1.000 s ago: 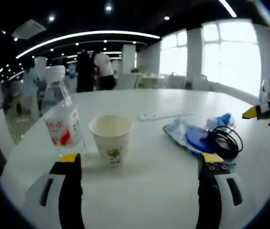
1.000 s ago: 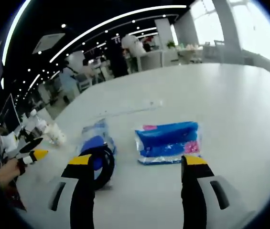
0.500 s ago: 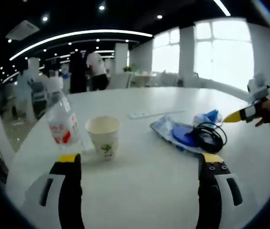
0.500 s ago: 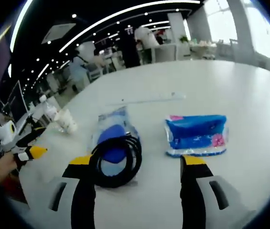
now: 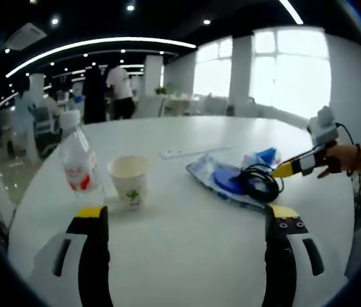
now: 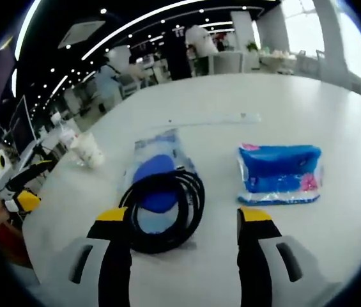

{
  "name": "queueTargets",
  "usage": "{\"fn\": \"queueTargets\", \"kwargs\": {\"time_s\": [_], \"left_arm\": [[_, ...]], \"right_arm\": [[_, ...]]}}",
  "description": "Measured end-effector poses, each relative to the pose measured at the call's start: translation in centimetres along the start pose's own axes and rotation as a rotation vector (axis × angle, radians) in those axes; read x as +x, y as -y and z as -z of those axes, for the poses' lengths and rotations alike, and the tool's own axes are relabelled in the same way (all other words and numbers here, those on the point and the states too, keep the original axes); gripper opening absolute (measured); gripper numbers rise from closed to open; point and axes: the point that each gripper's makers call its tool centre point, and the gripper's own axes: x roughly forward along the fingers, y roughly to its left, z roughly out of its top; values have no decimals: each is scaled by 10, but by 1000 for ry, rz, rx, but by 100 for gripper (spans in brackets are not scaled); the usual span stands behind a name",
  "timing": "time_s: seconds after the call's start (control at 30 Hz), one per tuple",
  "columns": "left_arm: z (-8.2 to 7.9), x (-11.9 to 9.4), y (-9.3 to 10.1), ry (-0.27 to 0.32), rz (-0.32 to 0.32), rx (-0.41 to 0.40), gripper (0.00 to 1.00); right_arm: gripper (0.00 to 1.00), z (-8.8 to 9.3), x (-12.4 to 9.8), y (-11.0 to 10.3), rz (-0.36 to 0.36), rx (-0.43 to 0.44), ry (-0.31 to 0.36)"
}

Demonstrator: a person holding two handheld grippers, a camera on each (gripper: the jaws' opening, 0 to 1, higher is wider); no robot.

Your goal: Arrange the tabletop items into an orderly group along one side of the table until the central work area is clear of visible clutter.

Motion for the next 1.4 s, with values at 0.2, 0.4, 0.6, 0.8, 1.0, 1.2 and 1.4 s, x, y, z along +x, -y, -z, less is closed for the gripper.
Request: {"fn": "queueTargets", "kwargs": {"time_s": [0.2,0.4,0.6,0.8,1.0,1.2,1.4], "left_arm": [[-1,-11,7,-10,22,14,99],[-2,-23,17,-27,42,49,99],[-11,-26,22,0,64,29,99],[-10,-29,21,5,63,21,99],[-12,-33,11,12,43,29,97],[-10,-35,12,12,45,17,96],[-12,-35,10,16,39,29,95]], "right_arm": [[54,2,4,2,20,-18,-8],[39,7,8,4,39,-44,-36],[29,12,10,9,61,-52,-59],[17,15,12,8,71,-8,-79],[13,17,12,9,85,42,-95],[8,14,12,9,86,89,-92],[5,13,11,10,84,151,-88]]}}
